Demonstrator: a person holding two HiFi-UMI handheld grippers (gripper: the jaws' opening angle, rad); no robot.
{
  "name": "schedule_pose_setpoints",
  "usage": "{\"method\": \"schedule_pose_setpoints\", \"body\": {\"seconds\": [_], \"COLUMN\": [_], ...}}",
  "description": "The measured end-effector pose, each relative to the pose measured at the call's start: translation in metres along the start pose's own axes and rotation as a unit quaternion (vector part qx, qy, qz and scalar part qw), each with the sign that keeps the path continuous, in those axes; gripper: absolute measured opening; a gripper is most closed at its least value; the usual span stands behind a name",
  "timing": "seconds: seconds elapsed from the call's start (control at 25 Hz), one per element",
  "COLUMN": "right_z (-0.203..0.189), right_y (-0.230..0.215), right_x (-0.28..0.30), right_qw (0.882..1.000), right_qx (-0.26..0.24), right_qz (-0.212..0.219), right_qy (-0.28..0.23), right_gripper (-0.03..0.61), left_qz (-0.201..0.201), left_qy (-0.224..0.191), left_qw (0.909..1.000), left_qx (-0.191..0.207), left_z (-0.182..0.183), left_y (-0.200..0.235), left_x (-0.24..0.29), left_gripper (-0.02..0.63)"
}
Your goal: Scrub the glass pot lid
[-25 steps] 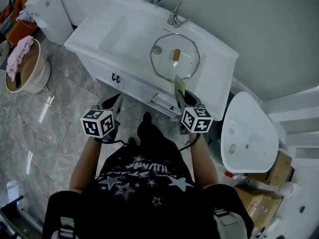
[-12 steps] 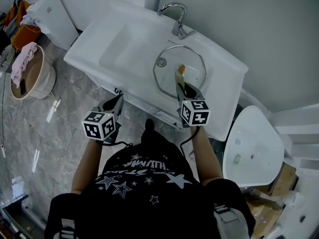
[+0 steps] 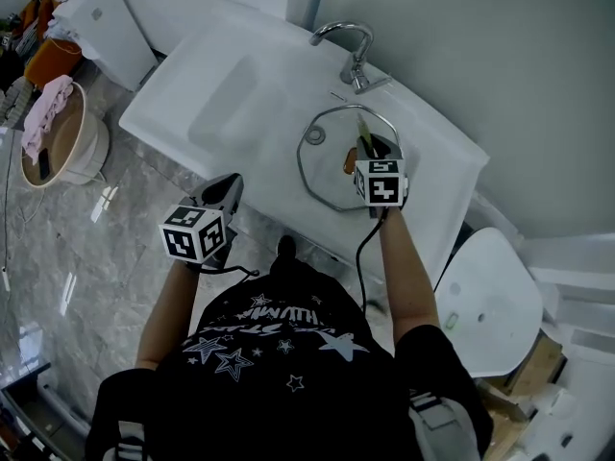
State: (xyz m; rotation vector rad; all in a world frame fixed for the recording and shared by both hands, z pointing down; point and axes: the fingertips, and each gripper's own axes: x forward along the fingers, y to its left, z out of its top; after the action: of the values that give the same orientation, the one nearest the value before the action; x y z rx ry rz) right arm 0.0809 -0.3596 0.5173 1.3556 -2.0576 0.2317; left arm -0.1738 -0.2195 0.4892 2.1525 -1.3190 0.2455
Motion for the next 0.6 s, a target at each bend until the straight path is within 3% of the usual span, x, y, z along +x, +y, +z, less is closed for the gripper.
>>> {"method": "schedule_pose_setpoints", "body": {"seconds": [0.32,0.6], "right_z": [-0.007,-0.011], "right_y": [-0.01,0.013], "right_x": [0.057,0.075], "right_qw": [0.988,0.984], "right_qx": [-0.126,-0.147], "right_qz": [-0.027,0.007], "right_qy": [0.079,0.095], "right_gripper": [0.067,0.067], "left_qz": [0.009,0.016], "left_qy": [0.005,0.004], "left_qw": [0.9999,0.9998], "left_qx": [-0.01,-0.015], "left_z": [0.006,0.007], "left_y": [0.004,0.007], "left_x": [0.017,0.023], "left_gripper": [0.009,0.009]}}
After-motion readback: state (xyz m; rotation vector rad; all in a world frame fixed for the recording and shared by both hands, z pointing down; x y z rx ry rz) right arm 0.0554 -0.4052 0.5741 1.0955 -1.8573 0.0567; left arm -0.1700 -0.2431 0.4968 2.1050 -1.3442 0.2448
